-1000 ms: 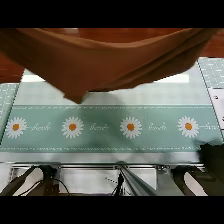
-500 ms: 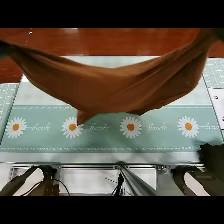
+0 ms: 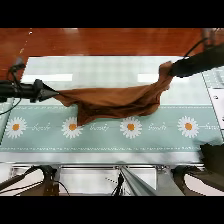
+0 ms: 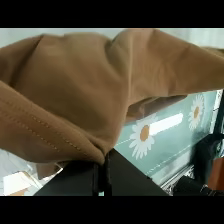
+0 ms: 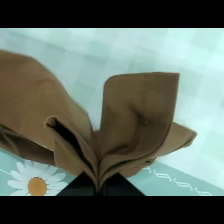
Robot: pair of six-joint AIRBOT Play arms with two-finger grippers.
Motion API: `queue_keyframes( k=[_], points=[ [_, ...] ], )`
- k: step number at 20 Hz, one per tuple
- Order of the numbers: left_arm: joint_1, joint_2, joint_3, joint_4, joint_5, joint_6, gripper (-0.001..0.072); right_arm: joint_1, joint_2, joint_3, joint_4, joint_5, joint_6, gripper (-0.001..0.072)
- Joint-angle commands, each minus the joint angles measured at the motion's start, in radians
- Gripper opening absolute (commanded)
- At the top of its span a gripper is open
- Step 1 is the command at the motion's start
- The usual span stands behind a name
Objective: Fold the shirts.
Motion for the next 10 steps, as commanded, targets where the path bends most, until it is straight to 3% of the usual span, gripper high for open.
queue_keyframes(
  k=[1, 5, 8, 9, 10],
  points=[
    [-0.005, -0.108, -0.041, 0.003, 0.049, 0.026, 0.0024, 0.039, -0.134, -0.023, -0.052, -0.062, 0.006, 0.003],
    [0.04, -0.138, -0.011, 0.003, 0.095, 0.025, 0.004, 0.039, -0.202, -0.023, -0.047, -0.101, 0.029, 0.003],
    [0.134, -0.137, 0.097, 0.002, 0.046, -0.034, 0.0428, 0.039, -0.197, -0.023, -0.048, -0.105, 0.029, 0.003],
    [0.172, -0.135, 0.144, 0.002, 0.017, -0.077, 0.0475, 0.039, -0.195, -0.023, -0.048, -0.105, 0.028, 0.003],
    [0.202, -0.131, 0.183, 0.002, -0.012, -0.109, 0.0475, 0.039, -0.195, -0.023, -0.047, -0.103, 0.029, 0.0029]
  ],
)
